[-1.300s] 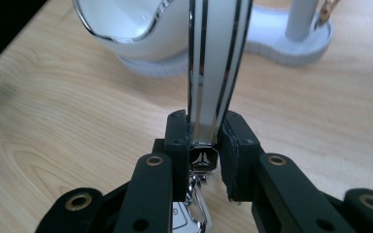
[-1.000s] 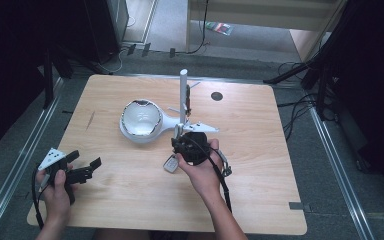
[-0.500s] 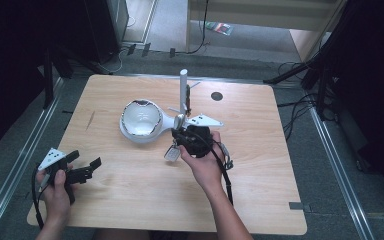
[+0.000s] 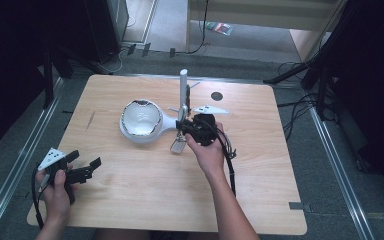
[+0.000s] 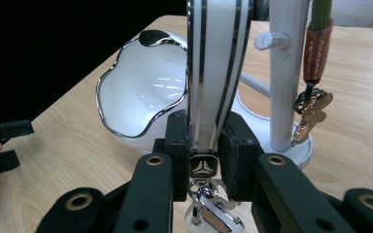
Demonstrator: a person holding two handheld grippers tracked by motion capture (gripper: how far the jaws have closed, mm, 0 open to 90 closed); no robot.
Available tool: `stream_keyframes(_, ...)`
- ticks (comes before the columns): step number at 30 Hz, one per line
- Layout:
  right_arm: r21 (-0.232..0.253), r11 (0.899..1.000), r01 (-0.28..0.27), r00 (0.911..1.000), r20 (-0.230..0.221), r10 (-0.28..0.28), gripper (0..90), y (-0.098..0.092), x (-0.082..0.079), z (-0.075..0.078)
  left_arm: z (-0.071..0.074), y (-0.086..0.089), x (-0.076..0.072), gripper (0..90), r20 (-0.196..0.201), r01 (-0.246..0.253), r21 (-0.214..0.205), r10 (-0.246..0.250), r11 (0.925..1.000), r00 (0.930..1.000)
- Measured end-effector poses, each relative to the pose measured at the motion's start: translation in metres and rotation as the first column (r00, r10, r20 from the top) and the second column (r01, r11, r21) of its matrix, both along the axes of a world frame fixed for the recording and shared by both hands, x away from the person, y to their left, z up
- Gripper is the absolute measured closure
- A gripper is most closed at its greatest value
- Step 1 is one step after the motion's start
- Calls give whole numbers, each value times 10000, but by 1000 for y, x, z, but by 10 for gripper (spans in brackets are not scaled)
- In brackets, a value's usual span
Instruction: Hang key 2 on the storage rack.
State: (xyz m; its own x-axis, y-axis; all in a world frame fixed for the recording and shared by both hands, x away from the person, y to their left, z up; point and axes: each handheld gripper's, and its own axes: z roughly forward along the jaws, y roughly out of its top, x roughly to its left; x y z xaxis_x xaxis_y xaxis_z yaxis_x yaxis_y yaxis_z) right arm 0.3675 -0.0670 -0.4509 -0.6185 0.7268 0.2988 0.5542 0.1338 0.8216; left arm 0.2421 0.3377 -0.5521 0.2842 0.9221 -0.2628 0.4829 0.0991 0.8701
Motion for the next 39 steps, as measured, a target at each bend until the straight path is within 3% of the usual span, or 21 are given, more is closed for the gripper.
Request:
stream_keyframes(26, 960, 9954, -42, 9968, -790, 118, 765, -13, 25, -7, 0, 0, 0, 12, -1, 20, 29, -20, 10000, 10000)
stream_keyframes(39, 1400, 9901, 125, 9957, -922, 4, 727, -18, 30, -8, 0, -1, 0, 12, -11, 5, 62, -5, 10000, 10000)
